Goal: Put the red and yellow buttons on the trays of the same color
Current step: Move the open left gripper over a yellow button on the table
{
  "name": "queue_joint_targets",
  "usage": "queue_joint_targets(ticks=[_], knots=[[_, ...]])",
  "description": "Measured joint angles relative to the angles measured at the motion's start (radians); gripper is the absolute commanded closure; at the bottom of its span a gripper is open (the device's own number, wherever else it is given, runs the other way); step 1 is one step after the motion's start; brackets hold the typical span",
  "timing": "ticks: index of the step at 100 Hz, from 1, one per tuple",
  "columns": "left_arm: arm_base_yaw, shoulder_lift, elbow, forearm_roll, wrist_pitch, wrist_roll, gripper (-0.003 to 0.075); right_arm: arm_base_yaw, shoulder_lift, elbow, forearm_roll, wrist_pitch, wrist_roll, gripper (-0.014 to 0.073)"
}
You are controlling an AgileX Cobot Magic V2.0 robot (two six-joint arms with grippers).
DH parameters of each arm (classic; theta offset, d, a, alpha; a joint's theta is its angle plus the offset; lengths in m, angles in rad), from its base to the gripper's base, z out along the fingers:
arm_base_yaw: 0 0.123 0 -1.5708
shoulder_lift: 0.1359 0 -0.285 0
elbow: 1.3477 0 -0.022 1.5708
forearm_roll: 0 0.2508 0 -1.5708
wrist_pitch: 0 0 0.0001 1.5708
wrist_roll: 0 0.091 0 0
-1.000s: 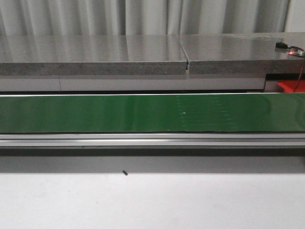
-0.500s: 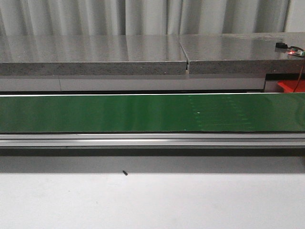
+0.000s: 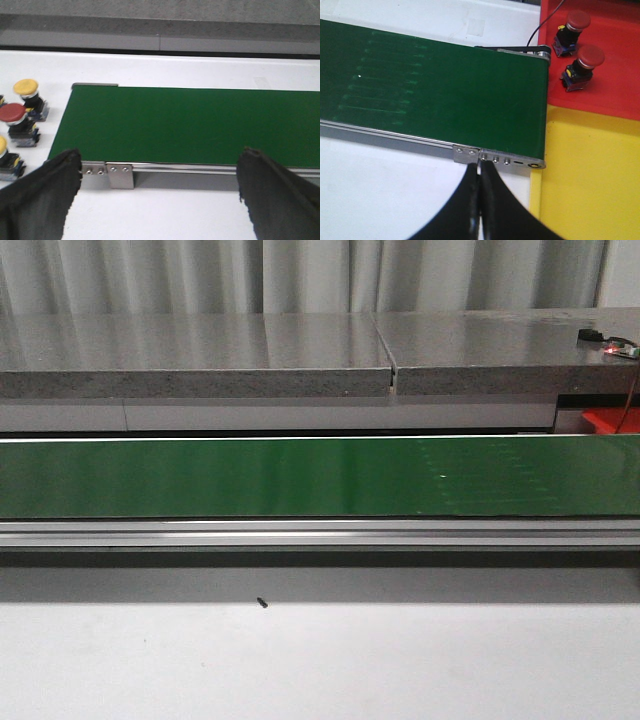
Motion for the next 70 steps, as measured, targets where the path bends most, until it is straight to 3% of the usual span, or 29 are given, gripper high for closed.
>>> queue_joint_targets(ticks=[24, 46, 70], knots=[[0.129, 0.205, -0.189, 0.219, 0.124, -0.197, 0.0101, 0.000, 0.000, 0.000, 0.000, 0.000, 0.000, 0.0663], [0.305, 0.443, -0.359, 0.230, 0.147, -0.220, 0.0101, 0.000, 0.000, 0.000, 0.000, 0.000, 0.000, 0.0663], [0.433, 0.691, -0.411, 0.231, 0.097, -0.223, 0.0101, 0.000, 0.000, 0.000, 0.000, 0.000, 0.000, 0.0663]])
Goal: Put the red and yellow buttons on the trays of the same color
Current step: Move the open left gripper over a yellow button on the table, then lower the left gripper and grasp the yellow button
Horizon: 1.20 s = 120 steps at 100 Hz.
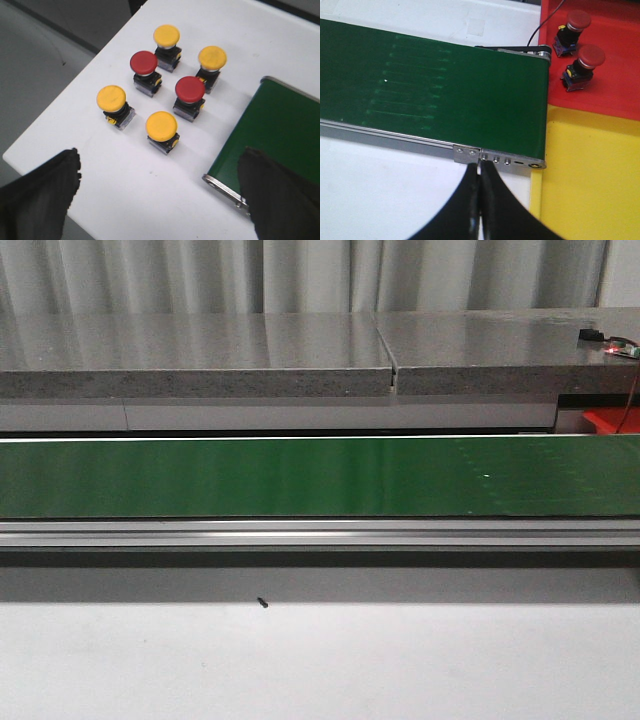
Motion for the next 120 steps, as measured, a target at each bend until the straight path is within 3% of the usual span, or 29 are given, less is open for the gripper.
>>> queue_joint_targets(ticks=[50, 120], knots=[[0.071, 0.403, -0.001, 0.010, -0.138, -0.023, 0.0101, 0.000, 0.000, 0.000, 0.000, 0.001, 0.000, 0.0663], [0.038, 0.631, -0.137, 0.002, -0.169, 0.014, 0.0101, 0.000, 0.000, 0.000, 0.000, 0.001, 0.000, 0.0663]])
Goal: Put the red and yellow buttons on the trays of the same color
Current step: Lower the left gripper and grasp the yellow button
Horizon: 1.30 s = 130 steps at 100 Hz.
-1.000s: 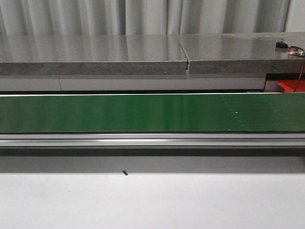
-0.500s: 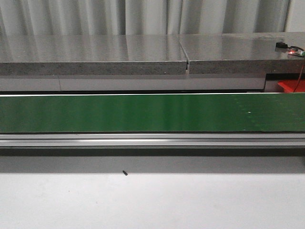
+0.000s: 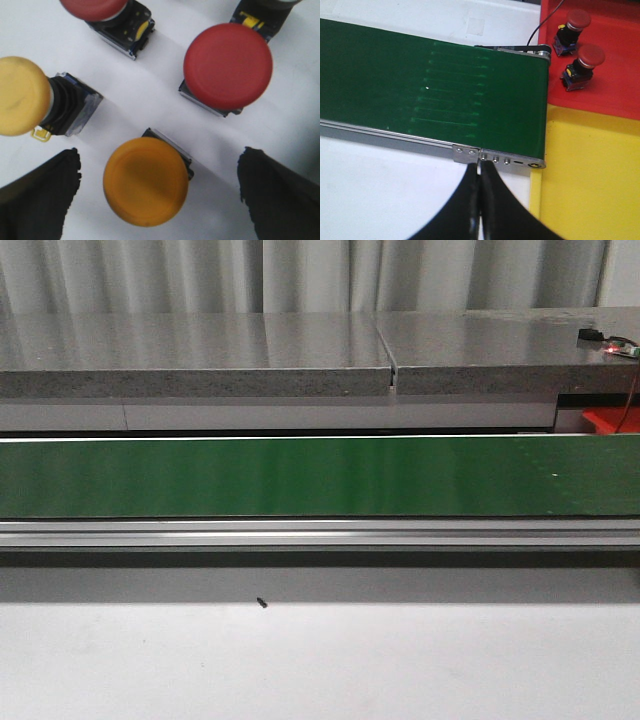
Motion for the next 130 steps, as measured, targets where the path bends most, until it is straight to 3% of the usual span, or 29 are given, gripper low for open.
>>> queue_joint_targets(ticks=[58, 70, 103, 113, 130], knots=[[-0.002, 0.057, -0.043, 0.000, 0.022, 0.006, 0.0113, 0.000, 0.000, 0.000, 0.000, 0.000, 0.000, 0.0663], [-0.002, 0.057, -0.043, 0.000, 0.022, 0.008, 0.0205, 0.000, 0.000, 0.000, 0.000, 0.000, 0.000, 0.0663], [-0.002, 0.057, -0.043, 0.000, 0.029, 0.008, 0.0554, 0.000, 0.000, 0.000, 0.000, 0.000, 0.000, 0.0663], [-0.002, 0.057, -0.043, 0.000, 0.037, 0.008, 0.0616, 0.000, 0.000, 0.000, 0.000, 0.000, 0.000, 0.0663], [-0.002, 0.033, -0.043, -0.001, 0.078, 0.008, 0.0640, 0.000, 0.000, 0.000, 0.000, 0.000, 0.000, 0.0663]])
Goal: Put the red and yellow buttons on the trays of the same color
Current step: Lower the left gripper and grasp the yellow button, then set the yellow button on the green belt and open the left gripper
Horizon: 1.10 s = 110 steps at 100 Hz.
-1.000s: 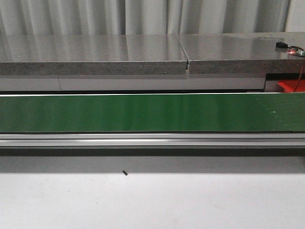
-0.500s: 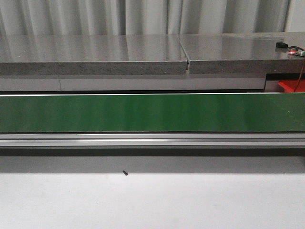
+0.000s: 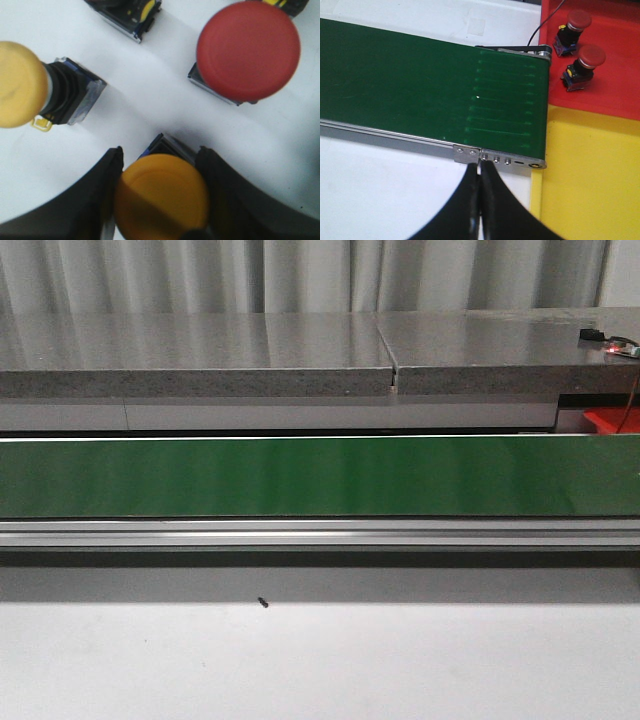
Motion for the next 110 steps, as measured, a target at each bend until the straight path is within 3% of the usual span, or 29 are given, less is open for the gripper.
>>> queue_joint_targets(ticks=[42, 85, 110], knots=[[-0.016, -0.254, 0.000, -0.029, 0.093, 0.035, 0.0640, 0.000, 0.000, 0.000, 0.000, 0.000, 0.000, 0.0663], [-0.211, -0.303, 0.000, -0.121, 0.119, 0.153, 0.0640, 0.000, 0.000, 0.000, 0.000, 0.000, 0.000, 0.0663], [-0.261, -0.303, 0.000, -0.121, 0.081, 0.157, 0.0640, 0.000, 0.000, 0.000, 0.000, 0.000, 0.000, 0.0663]])
